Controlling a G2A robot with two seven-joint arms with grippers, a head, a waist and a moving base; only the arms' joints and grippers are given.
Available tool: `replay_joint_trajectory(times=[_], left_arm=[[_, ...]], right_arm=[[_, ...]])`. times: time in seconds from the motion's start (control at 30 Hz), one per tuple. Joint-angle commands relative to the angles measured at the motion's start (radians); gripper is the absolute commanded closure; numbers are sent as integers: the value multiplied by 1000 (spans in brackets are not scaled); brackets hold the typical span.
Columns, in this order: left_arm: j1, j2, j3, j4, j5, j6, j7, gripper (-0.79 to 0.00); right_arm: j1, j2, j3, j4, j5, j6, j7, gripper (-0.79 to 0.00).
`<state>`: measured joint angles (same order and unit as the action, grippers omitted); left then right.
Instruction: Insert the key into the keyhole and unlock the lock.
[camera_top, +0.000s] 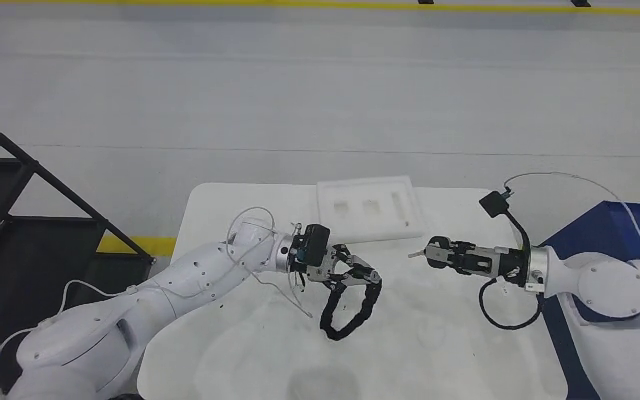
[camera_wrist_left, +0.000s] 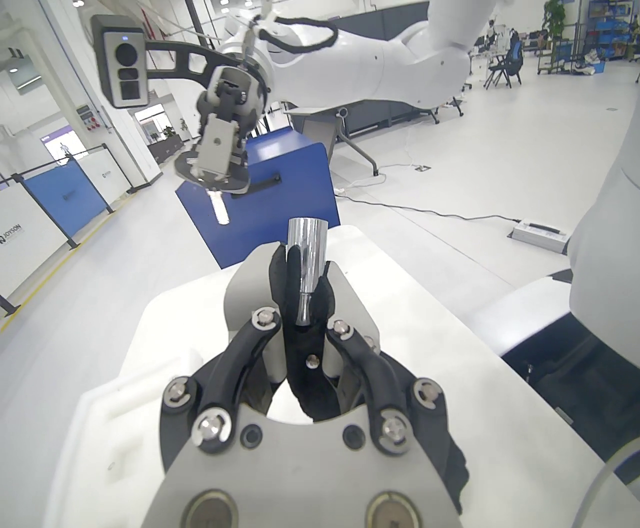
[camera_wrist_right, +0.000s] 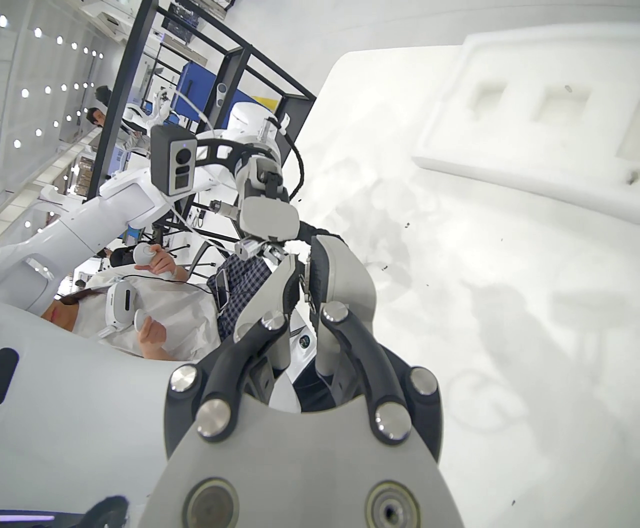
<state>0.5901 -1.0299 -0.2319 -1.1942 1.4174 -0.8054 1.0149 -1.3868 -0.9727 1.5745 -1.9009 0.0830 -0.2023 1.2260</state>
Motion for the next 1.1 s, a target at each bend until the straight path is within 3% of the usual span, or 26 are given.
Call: replay_joint_trajectory(times=[0.0, 0.2, 0.73, 0.9, 1.07], left_arm=[[-8, -11, 4, 4, -19, 0, -1, 0], [-20, -47, 8, 43, -72, 10, 10, 0], [-20, -47, 8, 43, -72, 10, 10, 0], [41, -54, -30, 11, -137, 100, -11, 0], [72, -84, -46, 22, -84, 232, -1, 0]], right_arm=[[-18, 4, 21, -37, 11, 1, 9, 0], [-51, 9, 54, -84, 20, -9, 0, 0], [-54, 9, 54, -80, 6, 4, -9, 0], [-70, 15, 68, -151, -36, 100, -35, 0], [-121, 21, 106, -270, -82, 187, -56, 0]])
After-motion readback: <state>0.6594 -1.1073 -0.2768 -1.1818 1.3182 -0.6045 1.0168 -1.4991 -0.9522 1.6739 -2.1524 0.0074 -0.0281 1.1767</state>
